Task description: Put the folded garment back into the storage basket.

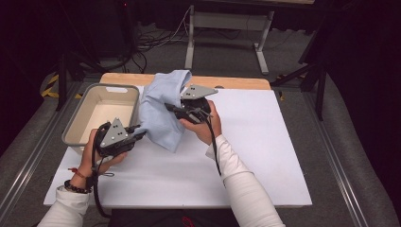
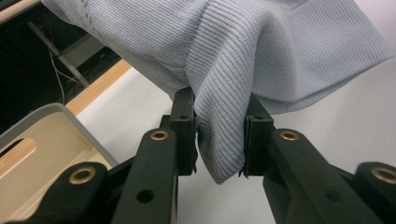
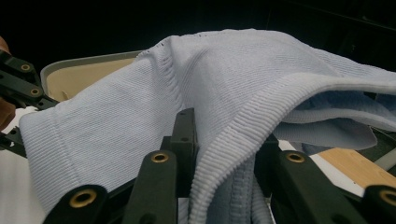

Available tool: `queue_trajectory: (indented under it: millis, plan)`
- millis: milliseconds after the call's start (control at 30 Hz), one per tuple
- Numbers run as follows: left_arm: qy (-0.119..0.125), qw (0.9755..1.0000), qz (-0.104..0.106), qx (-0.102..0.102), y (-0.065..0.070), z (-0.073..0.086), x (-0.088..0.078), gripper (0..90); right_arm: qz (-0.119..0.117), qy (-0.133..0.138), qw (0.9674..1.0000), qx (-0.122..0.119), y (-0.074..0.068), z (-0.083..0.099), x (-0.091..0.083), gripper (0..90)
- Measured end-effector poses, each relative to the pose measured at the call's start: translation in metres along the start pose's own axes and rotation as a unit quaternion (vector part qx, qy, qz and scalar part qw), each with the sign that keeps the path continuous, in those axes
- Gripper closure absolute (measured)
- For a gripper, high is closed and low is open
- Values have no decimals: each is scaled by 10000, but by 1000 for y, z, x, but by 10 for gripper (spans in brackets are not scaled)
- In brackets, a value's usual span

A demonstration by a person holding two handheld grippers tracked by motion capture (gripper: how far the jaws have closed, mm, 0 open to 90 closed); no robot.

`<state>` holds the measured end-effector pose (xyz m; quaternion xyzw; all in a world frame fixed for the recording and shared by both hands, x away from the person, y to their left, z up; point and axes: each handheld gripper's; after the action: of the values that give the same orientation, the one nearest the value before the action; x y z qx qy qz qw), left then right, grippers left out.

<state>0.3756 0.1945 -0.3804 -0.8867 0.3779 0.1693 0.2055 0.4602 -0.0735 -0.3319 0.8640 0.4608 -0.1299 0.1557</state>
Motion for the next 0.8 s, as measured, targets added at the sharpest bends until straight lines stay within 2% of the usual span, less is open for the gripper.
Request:
queue_trajectory:
  millis: [67,400,567,633,800]
  plan:
    - [-8,10000,-44,32,-1,0,-1,724,-7,14,10000,-18,-1,-3,3,701]
    - [8,9998,-180,-73,-12,5,-11,725,-10,69,9999,-82,-6,-13,17,700]
    - [54,9995,-275,-158,-19,8,-17,725,-69,108,9999,-77,-7,-20,25,700]
    - [47,9994,-308,-178,-21,9,-19,724,-69,95,9998,-149,-9,-24,30,700]
    - [98,9985,-409,-346,-33,16,-30,723,-140,166,9997,-150,-13,-35,43,700]
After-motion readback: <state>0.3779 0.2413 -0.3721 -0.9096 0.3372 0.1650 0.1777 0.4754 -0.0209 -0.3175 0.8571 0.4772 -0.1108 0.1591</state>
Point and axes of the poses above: each handheld gripper's, and its own axes: x roughly forward along the jaws, z roughly out of its underside, y roughly to its right, and after that the axes turned 3 degrees about -x, right-handed
